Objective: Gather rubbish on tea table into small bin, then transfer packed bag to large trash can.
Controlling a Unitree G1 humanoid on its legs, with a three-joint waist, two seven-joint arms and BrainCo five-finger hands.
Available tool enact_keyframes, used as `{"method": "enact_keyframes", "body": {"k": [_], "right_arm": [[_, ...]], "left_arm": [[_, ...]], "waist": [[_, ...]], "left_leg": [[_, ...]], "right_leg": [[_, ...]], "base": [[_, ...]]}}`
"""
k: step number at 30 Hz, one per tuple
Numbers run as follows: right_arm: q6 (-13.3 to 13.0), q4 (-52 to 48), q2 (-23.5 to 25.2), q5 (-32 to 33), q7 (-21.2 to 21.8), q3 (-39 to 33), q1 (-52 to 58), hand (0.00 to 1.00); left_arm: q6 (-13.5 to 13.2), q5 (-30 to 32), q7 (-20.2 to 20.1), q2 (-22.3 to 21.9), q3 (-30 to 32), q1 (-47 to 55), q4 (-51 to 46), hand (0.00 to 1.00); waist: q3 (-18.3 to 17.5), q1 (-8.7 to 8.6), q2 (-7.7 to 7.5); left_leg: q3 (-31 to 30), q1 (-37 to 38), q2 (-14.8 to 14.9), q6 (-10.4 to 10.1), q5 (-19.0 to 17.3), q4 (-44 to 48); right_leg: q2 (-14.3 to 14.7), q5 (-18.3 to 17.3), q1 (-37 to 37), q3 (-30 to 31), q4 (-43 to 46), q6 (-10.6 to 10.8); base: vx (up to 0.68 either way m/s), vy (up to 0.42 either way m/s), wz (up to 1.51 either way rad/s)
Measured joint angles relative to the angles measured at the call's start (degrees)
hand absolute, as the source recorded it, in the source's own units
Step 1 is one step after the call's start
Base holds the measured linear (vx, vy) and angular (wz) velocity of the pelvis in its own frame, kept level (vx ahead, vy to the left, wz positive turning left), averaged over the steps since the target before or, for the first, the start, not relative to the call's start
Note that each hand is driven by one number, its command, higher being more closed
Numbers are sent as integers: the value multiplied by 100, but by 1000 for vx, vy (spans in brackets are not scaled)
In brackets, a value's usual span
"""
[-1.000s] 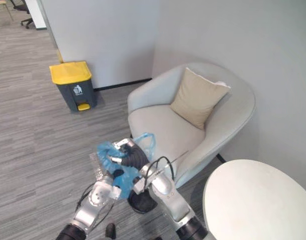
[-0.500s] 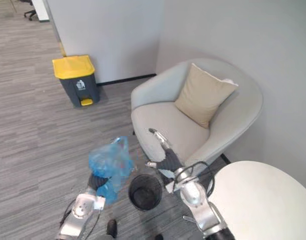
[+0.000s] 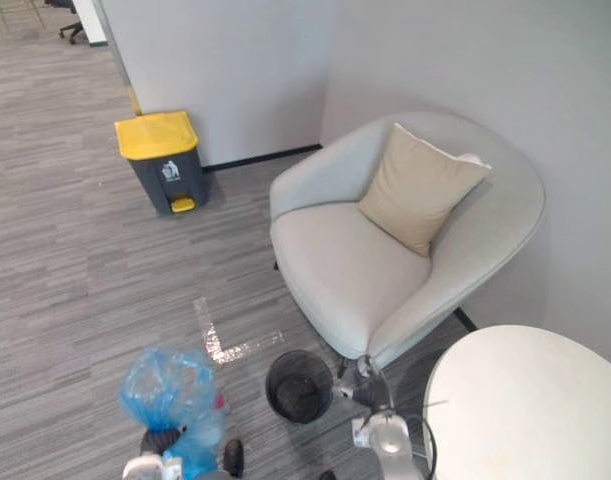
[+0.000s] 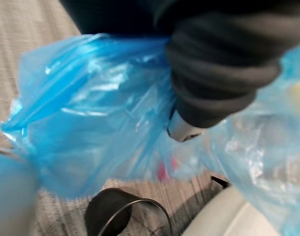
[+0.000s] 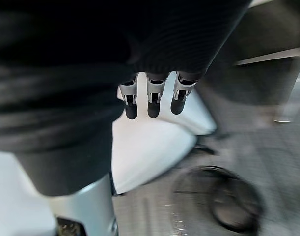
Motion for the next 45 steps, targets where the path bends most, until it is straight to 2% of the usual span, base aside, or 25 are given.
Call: {"method": "enact_keyframes", "body": {"k": [4,7,11,14,15,16,17,19,20,21,23,25,26,28,29,30,32,33,35,36,37,40,43,44,45], "right_arm": [[129,624,-5,218,-111,-210,-106,0],[188,871,-16,257,-186,-242,-272,0],[275,782,29,279,-287,-233,-455,0],[350,521,202,271,-445,-239,-564,0],[350,489,225,269,-449,-227,-557,0],[357,352,329,268,-443,-211,-460,0],[355,319,424,268,-444,-210,-387,0],[352,300,498,272,-443,-177,-311,0],[348,292,492,271,-444,-159,-283,0],[348,292,457,272,-451,-157,-292,0],[349,282,419,284,-490,-160,-358,0],[355,209,356,286,-565,-137,-496,0],[358,83,343,283,-586,-117,-476,0],[394,69,343,283,-649,-39,-467,0],[415,61,384,283,-681,7,-489,0],[413,49,377,282,-692,7,-507,0],[421,-86,300,285,-792,8,-502,0],[421,-104,301,284,-798,12,-491,0],[417,-98,314,289,-807,-1,-513,0],[417,-58,310,294,-807,-17,-531,0],[418,184,309,303,-802,-135,-676,0],[405,447,350,402,-799,-219,-859,0],[395,704,365,409,-793,-222,-1024,0],[396,832,360,408,-792,-226,-1037,0],[400,857,358,406,-789,-228,-1042,0]], "left_arm": [[3,-83,-31,-79,232,42,136,100],[-10,-136,-28,-84,396,-47,248,100],[-20,-235,1,-118,477,-194,340,100],[-34,-285,99,-307,510,-390,196,100],[-47,-286,98,-349,532,-390,156,100],[-47,-288,100,-417,554,-402,75,100],[-45,-288,101,-433,550,-378,-21,100],[-44,-288,101,-417,554,-362,-140,100],[-42,-288,101,-433,553,-357,-198,100],[-41,-289,104,-488,590,-360,-261,100],[-42,-289,119,-642,625,-343,-436,100],[-43,-299,215,-758,600,-370,-527,100],[-45,-328,227,-860,579,-384,-577,100],[-49,-341,245,-876,440,-316,-679,100],[-52,-344,238,-839,373,-365,-681,100],[-52,-344,237,-838,373,-398,-683,100],[-46,-353,245,-856,199,-509,-687,100],[-45,-352,246,-853,173,-513,-687,100],[-29,-333,255,-849,150,-516,-651,100],[-30,-330,266,-848,140,-518,-600,100],[-31,-327,311,-783,33,-637,-366,100],[-21,-283,318,-522,-257,-663,-73,100],[-22,-261,315,-367,-290,-676,84,100],[-21,-186,312,-311,-290,-654,162,100],[-21,-165,309,-302,-289,-651,191,100]], "waist": [[92,21,28],[351,44,15],[546,118,25],[657,113,75],[675,124,84],[696,128,84],[653,133,4],[578,219,-122],[542,269,-184],[502,372,-243],[542,396,-132],[627,401,45],[726,384,191],[725,391,255],[708,380,175],[728,380,160],[716,309,169],[706,291,181],[660,200,253],[656,186,258],[663,149,237],[640,119,200],[638,99,199],[640,96,196],[643,96,199]], "left_leg": [[23,133,-70,19,-57,2],[115,213,-88,30,-63,36],[472,12,-23,112,-73,137],[656,-605,250,347,-523,1103],[663,-625,259,386,-602,1176],[615,-711,237,336,-751,1399],[489,-797,166,331,-794,1563],[376,-959,24,355,-774,1665],[342,-1108,-52,377,-745,1760],[292,-1300,-111,392,-650,1867],[130,-1677,-153,306,-331,1900],[-59,-1997,-98,228,-89,1909],[-256,-1967,-37,172,88,1772],[-234,-1848,43,269,-23,1488],[69,-1908,124,334,-423,1506],[151,-1958,145,312,-464,1621],[473,-2168,292,395,-672,2980],[508,-2154,335,381,-767,3165],[778,-1836,589,195,-1526,3589],[820,-1729,598,173,-1627,3488],[843,-1626,477,71,-1581,3111],[788,-1385,192,188,-1214,2428],[769,-1330,78,216,-1224,2424],[762,-1263,20,341,-1315,2440],[751,-1250,8,363,-1364,2451]], "right_leg": [[-66,-42,111,10,8,46],[-104,-36,112,101,107,52],[-124,104,-423,481,492,138],[-147,257,-890,595,1090,255],[-167,143,-966,593,1391,225],[-300,-405,-1189,597,2689,146],[-349,-752,-1208,746,3679,302],[-301,-1002,-1096,986,4041,373],[-276,-1083,-989,1107,3898,350],[-209,-1412,-804,1238,3445,204],[-125,-1817,-606,1159,2644,-101],[-3,-2021,-585,883,2228,-150],[99,-1998,-554,686,2275,-195],[195,-1958,-551,415,2375,-314],[136,-1857,-505,182,2133,-461],[124,-1812,-521,127,2107,-479],[-19,-1690,-572,-316,2064,-559],[-21,-1680,-569,-373,2053,-564],[-37,-1633,-562,-727,2014,-512],[-54,-1620,-554,-822,1992,-488],[-79,-1527,-505,-902,1874,-397],[-114,-1050,-370,-829,1432,-268],[-165,-839,-244,-759,1239,-92],[-237,-827,-237,-701,1369,-73],[-259,-829,-253,-684,1451,-68]], "base": [[49,9,-2],[15,16,-15],[-64,60,-43],[-132,84,-24],[-171,84,-5],[-113,8,22],[-91,-7,34],[-48,-75,45],[-66,-119,47],[-110,-135,42],[-130,-138,56],[-226,-159,57],[-269,-138,63],[-267,-129,64],[-193,-71,55],[-217,-62,76],[-147,-46,75],[-91,3,78],[-55,58,87],[-37,125,91],[-21,99,59],[17,165,31],[5,164,3],[-1,155,-4],[-23,163,-5]]}}
